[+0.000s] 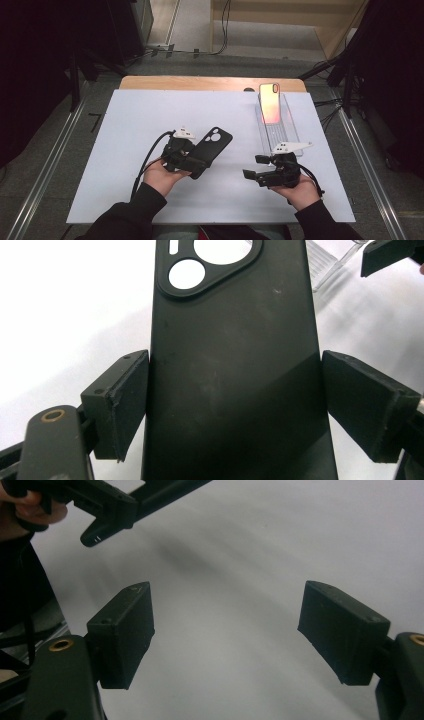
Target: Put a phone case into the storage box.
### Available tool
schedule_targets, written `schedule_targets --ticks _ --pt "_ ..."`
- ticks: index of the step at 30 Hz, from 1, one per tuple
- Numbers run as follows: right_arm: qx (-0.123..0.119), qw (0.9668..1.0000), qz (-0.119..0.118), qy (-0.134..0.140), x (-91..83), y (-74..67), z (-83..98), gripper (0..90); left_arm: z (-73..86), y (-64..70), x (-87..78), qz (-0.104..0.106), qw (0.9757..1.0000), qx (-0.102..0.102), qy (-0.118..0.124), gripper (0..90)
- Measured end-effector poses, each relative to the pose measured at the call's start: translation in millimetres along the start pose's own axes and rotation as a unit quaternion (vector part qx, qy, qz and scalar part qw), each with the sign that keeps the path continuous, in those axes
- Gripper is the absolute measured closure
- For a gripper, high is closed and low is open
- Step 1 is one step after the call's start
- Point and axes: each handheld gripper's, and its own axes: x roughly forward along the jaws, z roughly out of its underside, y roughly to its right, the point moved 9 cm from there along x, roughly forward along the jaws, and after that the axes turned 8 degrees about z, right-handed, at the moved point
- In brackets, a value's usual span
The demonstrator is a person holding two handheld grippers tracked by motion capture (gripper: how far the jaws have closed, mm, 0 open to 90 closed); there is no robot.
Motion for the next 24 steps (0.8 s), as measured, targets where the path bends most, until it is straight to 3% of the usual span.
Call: schedule_targets --ticks 5,8,17,20,24 --pt "0.011 0.9999 -0.006 -0.002 -0.1 -4.6 -2.6 20.5 3.5 4.3 -2.7 -0.001 0.9997 -0.017 0.017 15.8" --pt "0.013 0.9999 -0.007 -0.002 -0.1 -6.3 -3.6 20.5 5.4 4.8 -3.6 -0.016 0.9992 -0.019 0.030 15.8" --pt "0.038 0.9990 -0.017 0.014 -2.7 -12.4 -12.6 20.6 10.0 10.7 -0.3 -0.068 0.9952 0.017 0.069 15.8" --pt "0.039 0.9990 -0.014 0.017 -2.4 -15.1 -15.7 20.6 10.0 12.2 2.0 -0.074 0.9933 0.026 0.085 15.7" --pt "0.050 0.9984 -0.014 0.020 -0.9 -16.6 -18.6 20.7 9.6 13.6 2.6 -0.079 0.9903 0.025 0.112 15.7"
